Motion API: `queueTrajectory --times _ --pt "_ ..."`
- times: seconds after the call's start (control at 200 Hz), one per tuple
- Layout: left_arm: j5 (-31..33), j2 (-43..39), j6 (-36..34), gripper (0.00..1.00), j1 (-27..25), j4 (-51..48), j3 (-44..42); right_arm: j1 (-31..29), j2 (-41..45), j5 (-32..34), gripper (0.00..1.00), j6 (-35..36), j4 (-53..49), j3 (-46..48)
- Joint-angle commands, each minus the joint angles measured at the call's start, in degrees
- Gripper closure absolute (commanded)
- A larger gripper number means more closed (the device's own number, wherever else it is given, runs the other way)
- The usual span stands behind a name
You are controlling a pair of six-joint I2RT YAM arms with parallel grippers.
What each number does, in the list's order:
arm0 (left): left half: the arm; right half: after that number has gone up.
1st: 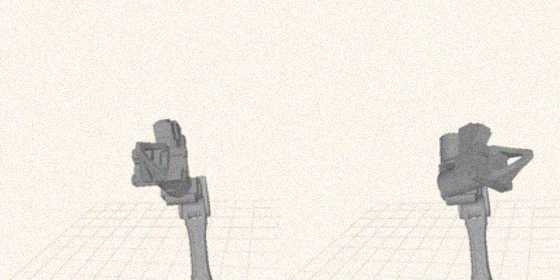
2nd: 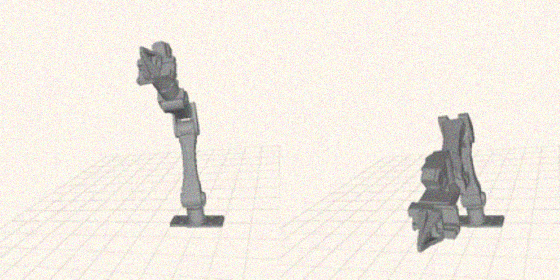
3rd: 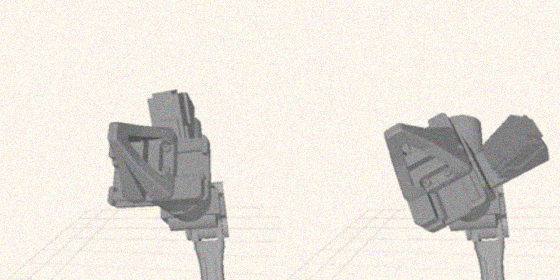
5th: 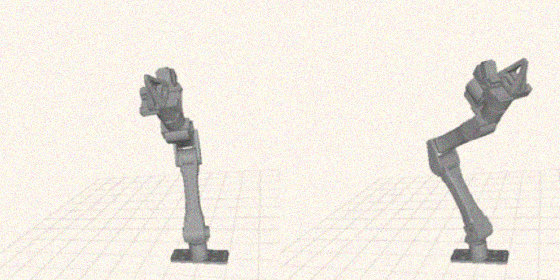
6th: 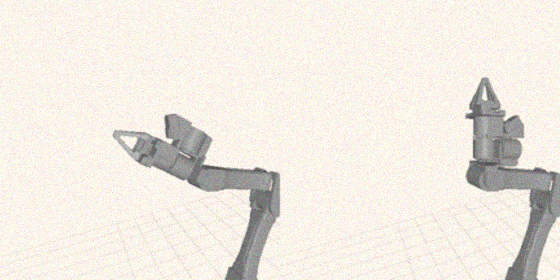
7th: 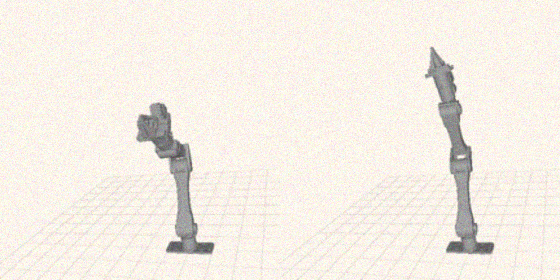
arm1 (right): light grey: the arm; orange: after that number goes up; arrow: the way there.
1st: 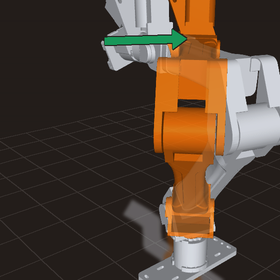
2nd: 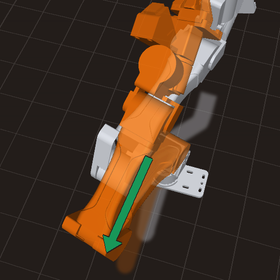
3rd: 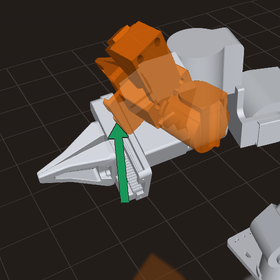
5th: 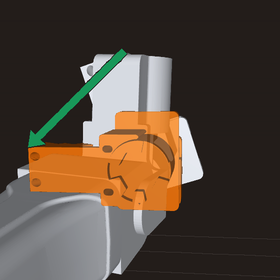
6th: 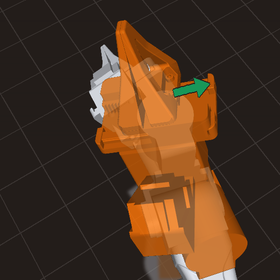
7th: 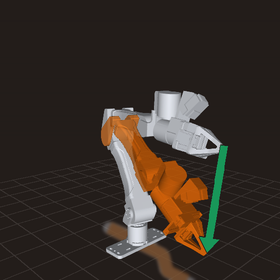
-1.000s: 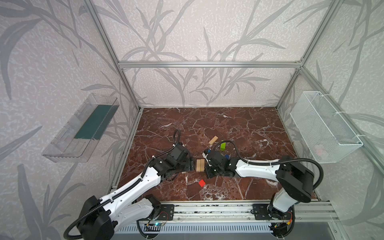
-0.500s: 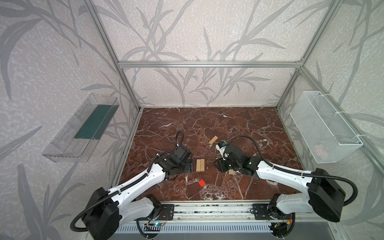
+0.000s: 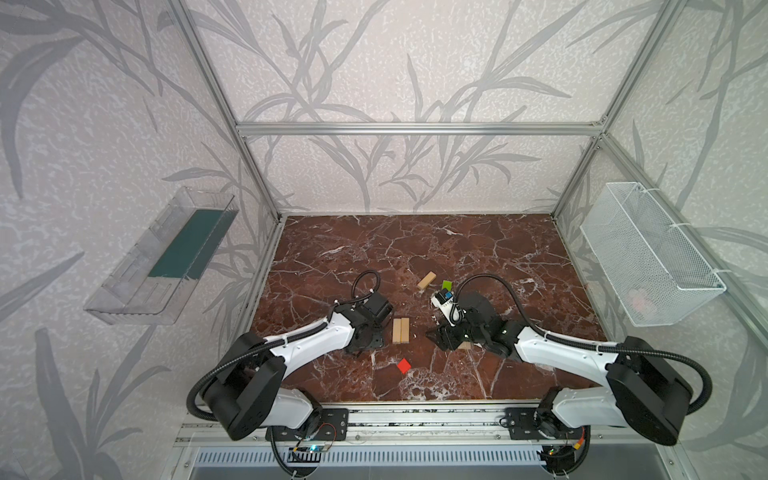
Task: Build the wood block tower
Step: 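Close the left gripper on the printed block while the right gripper draws back, then lift the printed block with the left gripper and carry it over the paired blocks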
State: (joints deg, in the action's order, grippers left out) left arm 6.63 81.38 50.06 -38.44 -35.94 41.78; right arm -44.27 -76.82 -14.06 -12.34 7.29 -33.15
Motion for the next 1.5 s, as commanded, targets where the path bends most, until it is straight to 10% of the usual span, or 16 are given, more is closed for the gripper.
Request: queueTrajectory --times 0.0,1.495 --pt "3.95 1.73 4.01 0.36 0.38 -1.33 1.92 0.06 0.41 -0.16 0.29 2.49 3.18 0.42" --pt "1.92 2.97 0.21 0.81 1.17 3.64 2.35 0.12 1.44 2.35 0.11 0.51 3.17 0.27"
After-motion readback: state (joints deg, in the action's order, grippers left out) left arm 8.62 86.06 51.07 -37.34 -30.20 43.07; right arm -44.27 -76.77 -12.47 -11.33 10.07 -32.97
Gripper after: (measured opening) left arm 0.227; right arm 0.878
